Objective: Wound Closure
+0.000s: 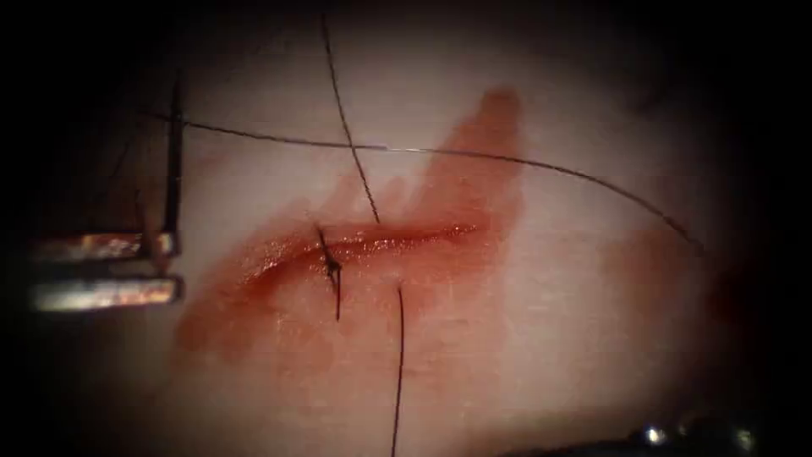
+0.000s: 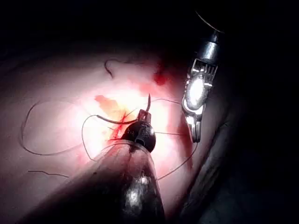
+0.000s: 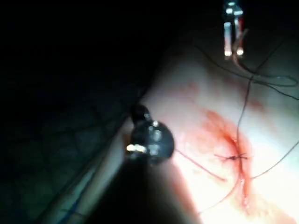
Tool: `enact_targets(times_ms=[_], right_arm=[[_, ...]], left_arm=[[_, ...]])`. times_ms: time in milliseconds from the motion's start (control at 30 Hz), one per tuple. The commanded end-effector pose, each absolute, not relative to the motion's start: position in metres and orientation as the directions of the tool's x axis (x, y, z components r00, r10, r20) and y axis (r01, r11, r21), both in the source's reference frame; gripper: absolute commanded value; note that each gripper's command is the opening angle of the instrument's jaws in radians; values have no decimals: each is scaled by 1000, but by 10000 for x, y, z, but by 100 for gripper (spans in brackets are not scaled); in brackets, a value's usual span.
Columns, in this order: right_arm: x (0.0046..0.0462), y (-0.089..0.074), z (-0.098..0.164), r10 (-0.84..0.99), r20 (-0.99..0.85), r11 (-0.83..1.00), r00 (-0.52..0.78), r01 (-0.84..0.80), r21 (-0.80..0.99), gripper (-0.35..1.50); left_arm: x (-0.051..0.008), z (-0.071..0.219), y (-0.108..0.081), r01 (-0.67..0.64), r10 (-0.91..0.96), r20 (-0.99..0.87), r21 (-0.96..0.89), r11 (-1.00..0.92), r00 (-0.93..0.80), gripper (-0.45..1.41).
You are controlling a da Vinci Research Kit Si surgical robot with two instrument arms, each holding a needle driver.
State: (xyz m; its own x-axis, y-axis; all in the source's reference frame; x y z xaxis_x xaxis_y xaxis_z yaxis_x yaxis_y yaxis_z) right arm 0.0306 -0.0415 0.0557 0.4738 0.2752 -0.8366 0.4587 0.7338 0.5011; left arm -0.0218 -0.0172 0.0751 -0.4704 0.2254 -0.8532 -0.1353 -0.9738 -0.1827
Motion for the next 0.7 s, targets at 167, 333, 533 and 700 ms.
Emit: enact_targets(times_ms=[167,333,533,700], right_arm=[[292,-388,558,275,-857,804,437,384,454,111],[264,-366,571,272,-858,846,437,316,429,114],[245,-345,597,250,-856,909,453,194,369,131],[233,-333,619,244,-858,932,451,135,336,120]], left_arm=[[-219,756,-174,-132,226,-854,-185,-974,-469,-45],[-208,754,-173,-129,225,-854,-186,-974,-469,-45],[-200,753,-173,-137,229,-850,-186,-973,-474,-45],[-200,753,-173,-141,230,-849,-185,-973,-475,-45]])
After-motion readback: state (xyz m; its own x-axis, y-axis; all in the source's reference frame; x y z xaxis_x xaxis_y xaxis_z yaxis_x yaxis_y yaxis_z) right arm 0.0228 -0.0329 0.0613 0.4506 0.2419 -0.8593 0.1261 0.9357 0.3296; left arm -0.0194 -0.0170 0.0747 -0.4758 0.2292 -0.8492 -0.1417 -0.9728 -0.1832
